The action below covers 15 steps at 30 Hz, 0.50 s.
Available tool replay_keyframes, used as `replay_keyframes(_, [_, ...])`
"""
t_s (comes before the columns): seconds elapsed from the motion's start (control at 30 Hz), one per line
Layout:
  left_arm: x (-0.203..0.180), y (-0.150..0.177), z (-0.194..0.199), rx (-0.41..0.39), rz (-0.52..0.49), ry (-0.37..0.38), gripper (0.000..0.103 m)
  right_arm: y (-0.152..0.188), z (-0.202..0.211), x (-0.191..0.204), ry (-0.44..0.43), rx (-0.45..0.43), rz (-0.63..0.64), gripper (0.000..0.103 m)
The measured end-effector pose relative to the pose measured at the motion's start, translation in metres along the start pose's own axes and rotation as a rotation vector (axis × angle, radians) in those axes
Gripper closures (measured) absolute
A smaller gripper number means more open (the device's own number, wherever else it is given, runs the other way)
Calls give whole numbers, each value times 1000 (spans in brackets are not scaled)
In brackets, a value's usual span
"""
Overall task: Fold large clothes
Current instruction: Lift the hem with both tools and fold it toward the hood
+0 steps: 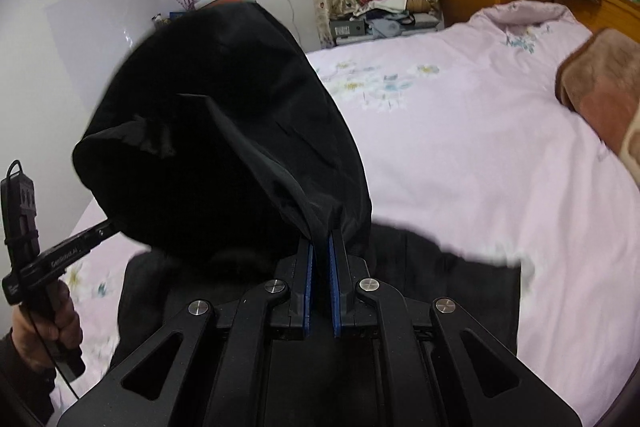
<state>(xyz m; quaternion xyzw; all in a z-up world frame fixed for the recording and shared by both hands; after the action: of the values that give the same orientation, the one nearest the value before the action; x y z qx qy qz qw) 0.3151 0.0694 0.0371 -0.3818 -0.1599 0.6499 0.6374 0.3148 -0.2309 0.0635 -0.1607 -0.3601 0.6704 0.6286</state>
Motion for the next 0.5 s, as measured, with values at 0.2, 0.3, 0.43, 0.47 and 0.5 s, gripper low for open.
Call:
replay_keyframes(0.2, [25, 49, 11, 96, 73, -41, 100, 63, 10, -5, -11, 93, -76, 96])
replay_keyframes(0.3, [43, 73, 13, 163, 137, -67, 100, 89, 8, -11, -31, 151, -121, 96])
replay_keyframes(0.43, [58, 99, 31, 183, 194, -87, 99, 107, 12, -16, -47, 190, -165, 94])
replay_keyframes(0.47, [60, 103, 37, 180, 205, -88, 98, 108, 14, -17, -52, 185, -177, 92])
replay_keyframes(0.5, [61, 106, 42, 172, 215, -93, 96, 109, 18, -16, -66, 174, -196, 84])
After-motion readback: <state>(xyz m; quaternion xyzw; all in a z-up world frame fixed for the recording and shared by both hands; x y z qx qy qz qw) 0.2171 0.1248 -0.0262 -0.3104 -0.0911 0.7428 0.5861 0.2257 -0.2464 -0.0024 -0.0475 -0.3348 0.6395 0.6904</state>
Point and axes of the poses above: each gripper's, at about its wrist camera, not at the fingertips, and z roughly against the way its jaws point, x to its left, y to its underside, the point moved 1 cm from there along -z, roughly the way its jaws point, and after that the axes turned 1 degree about z, right-handed, at the moved point
